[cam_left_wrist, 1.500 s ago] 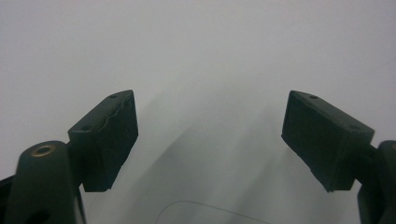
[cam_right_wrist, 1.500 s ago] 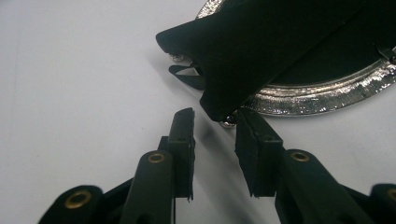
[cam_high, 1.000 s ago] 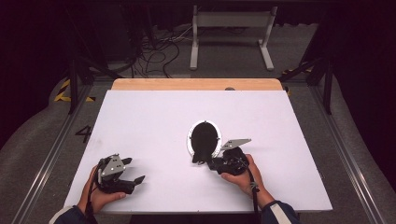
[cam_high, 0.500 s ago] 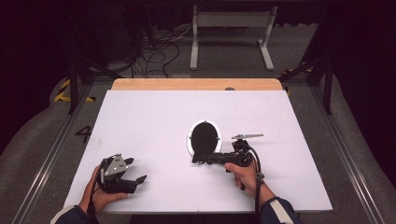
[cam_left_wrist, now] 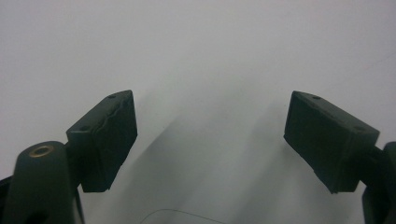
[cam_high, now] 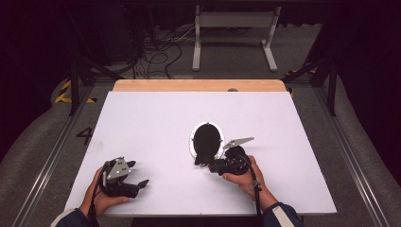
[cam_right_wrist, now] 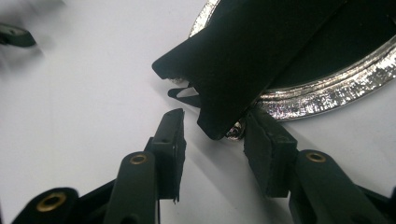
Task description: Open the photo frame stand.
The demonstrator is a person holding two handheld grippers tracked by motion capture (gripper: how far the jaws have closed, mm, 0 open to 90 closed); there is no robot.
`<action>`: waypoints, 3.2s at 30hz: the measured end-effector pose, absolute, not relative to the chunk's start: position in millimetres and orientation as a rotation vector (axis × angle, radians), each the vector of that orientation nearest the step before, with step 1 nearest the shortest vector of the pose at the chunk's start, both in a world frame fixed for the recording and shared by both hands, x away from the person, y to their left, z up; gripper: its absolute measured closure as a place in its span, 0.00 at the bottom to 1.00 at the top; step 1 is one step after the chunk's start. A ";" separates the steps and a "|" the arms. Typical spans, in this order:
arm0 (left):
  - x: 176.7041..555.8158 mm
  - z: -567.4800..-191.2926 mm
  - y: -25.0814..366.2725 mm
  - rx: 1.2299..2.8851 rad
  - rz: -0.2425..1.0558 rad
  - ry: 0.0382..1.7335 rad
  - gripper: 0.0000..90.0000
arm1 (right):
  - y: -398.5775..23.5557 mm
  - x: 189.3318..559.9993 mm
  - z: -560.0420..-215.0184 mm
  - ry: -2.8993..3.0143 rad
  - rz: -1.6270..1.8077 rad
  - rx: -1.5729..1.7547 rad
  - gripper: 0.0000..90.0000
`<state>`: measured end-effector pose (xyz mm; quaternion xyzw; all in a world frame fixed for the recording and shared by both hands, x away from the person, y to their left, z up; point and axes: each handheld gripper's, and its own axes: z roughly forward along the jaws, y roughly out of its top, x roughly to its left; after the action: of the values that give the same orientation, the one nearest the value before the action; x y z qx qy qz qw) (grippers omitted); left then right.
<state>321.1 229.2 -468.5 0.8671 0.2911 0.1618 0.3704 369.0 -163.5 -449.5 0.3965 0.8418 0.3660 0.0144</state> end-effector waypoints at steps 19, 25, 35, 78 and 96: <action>324.6 -468.8 221.3 2.231 0.394 0.744 0.18 | -183.5 386.3 -462.0 2.526 1.585 1.550 0.69; 327.3 -468.8 216.5 2.236 0.394 0.740 0.18 | -186.8 392.2 -467.4 2.432 1.699 1.712 0.66; 352.4 -462.2 196.2 2.180 0.343 0.709 0.20 | -178.7 403.8 -474.3 2.357 1.842 1.847 0.64; 438.4 -466.1 104.6 2.066 -0.158 0.686 0.17 | -176.2 400.2 -464.5 2.540 1.834 1.276 0.79; 441.1 -467.9 106.4 1.995 -0.216 0.709 0.13 | -179.7 401.8 -467.3 2.547 1.886 1.280 0.79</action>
<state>441.1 106.4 -467.9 0.8196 0.2912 -0.0889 0.4854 401.8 -179.7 -467.3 0.3710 0.7380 0.5465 -0.1379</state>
